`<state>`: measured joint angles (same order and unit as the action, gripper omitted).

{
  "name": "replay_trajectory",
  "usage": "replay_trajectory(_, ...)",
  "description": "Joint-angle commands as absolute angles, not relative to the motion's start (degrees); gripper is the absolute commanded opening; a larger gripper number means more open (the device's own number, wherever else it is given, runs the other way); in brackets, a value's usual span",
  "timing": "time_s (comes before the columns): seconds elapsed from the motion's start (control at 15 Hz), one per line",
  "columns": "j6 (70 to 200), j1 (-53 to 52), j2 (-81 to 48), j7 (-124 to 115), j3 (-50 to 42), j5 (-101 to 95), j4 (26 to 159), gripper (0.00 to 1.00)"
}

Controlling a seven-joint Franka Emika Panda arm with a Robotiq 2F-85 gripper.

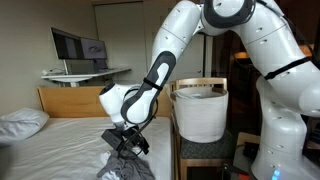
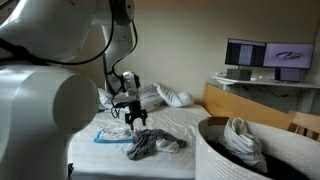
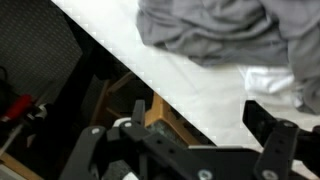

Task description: Put the clothes in the laundry bag

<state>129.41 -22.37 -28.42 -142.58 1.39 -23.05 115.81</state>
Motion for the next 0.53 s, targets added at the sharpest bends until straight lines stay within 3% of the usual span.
replay_trajectory(0.0,128.1,-22.2,-28.6,-141.4,3.8,-18.5,114.5,1.0)
replay_trajectory(0.47,143.0,-27.6,-34.5,-151.7,-1.8,-27.6,110.6,1.0)
